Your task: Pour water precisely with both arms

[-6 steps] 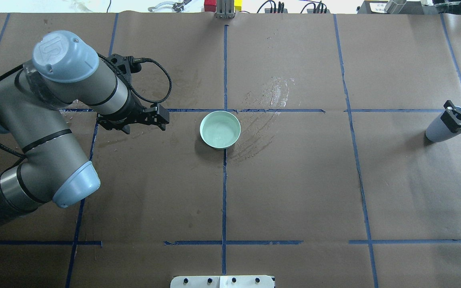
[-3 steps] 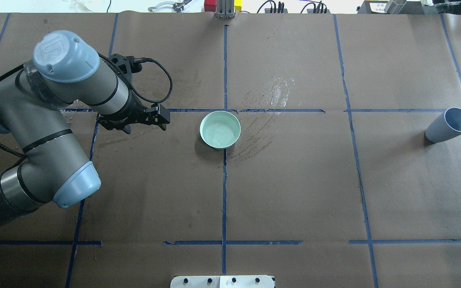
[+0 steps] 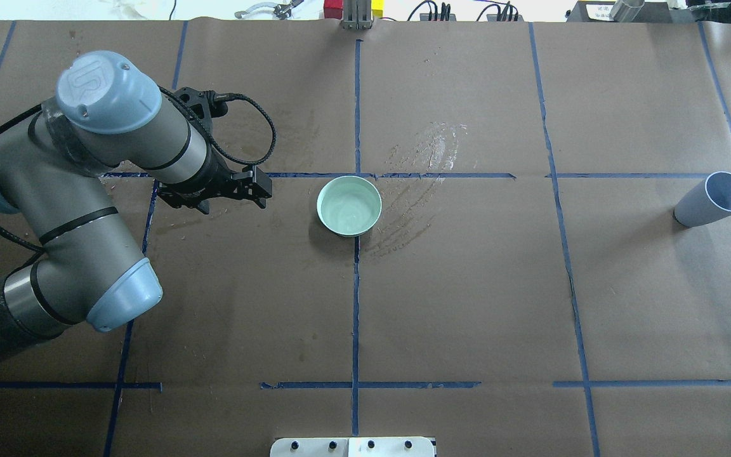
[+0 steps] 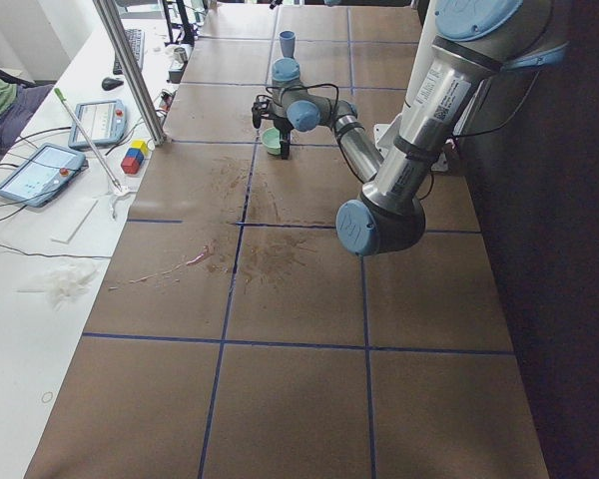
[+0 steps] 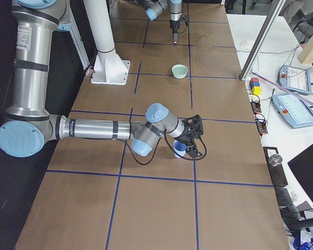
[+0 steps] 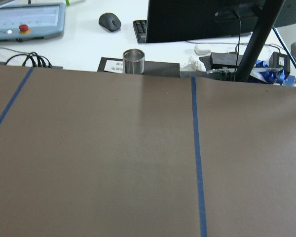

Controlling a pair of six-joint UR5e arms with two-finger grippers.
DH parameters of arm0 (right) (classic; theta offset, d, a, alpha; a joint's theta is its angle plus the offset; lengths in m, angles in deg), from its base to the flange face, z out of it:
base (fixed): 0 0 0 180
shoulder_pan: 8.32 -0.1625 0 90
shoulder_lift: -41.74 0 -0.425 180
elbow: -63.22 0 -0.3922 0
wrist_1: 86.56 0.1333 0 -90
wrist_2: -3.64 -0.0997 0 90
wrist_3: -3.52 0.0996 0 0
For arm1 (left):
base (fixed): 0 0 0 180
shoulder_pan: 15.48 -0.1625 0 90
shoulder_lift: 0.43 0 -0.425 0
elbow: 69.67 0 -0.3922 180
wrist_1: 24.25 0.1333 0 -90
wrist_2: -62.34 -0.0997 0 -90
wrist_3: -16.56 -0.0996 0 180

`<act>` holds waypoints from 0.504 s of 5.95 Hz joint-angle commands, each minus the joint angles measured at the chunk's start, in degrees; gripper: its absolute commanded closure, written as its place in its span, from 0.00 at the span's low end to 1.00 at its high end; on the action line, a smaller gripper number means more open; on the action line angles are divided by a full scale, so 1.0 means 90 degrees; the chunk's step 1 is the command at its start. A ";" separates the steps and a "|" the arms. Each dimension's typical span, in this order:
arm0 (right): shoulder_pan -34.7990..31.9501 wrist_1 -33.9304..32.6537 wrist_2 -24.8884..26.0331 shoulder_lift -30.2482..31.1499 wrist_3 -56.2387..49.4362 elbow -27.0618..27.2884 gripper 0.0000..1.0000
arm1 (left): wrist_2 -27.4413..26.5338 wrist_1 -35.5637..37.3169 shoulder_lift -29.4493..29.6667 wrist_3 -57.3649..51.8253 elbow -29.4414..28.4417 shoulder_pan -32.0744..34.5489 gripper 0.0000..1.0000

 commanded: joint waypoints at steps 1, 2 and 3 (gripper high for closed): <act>-0.1090 -0.1853 -0.1566 -0.0209 -0.1802 0.0037 0.00 | -0.0022 -0.0033 0.0041 0.0014 -0.0087 -0.0028 0.00; -0.1423 -0.3014 -0.2036 -0.0346 -0.2769 0.0085 0.00 | -0.0032 -0.0033 0.0090 0.0024 -0.0107 -0.0028 0.00; -0.1446 -0.4398 -0.2118 -0.0435 -0.3436 0.0395 0.00 | -0.0042 -0.0033 0.0109 0.0024 -0.0126 -0.0076 0.00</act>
